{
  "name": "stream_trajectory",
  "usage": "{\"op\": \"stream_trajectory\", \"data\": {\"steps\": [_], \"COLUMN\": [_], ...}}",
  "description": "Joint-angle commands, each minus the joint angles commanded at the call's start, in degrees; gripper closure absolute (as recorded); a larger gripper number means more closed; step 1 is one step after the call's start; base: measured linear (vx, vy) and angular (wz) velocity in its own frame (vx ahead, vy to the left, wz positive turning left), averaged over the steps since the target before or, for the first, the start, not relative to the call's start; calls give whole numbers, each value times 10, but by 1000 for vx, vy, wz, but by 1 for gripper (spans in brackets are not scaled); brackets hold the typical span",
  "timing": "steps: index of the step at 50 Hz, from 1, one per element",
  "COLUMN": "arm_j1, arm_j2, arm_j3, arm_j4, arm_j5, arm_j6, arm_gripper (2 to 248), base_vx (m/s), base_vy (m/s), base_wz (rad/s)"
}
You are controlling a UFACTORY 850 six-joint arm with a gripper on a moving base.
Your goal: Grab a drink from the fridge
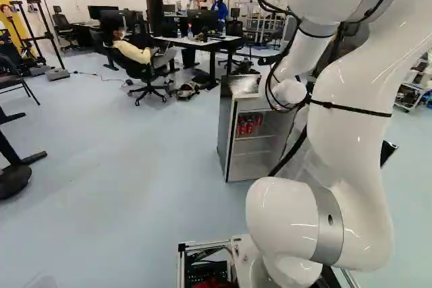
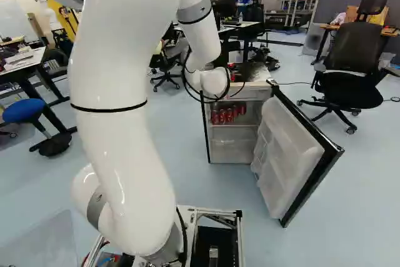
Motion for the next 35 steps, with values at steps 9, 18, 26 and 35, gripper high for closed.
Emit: {"op": "stream_trajectory", "data": {"steps": [9, 18, 26, 35], "arm_j1": [4, 8, 11, 15], "arm_j2": [-18, -36, -51, -67], "arm_j3": [-22, -44, -63, -83], "arm_j4": [20, 41, 58, 72], "arm_j5": [-12, -26, -37, -45], "arm_j6": [0, 0, 0, 0], "arm_gripper": [155, 155, 155, 155], "base_vx": [0, 0, 0, 0], "base_vy": [0, 0, 0, 0], "base_wz": [0, 0, 0, 0]}}
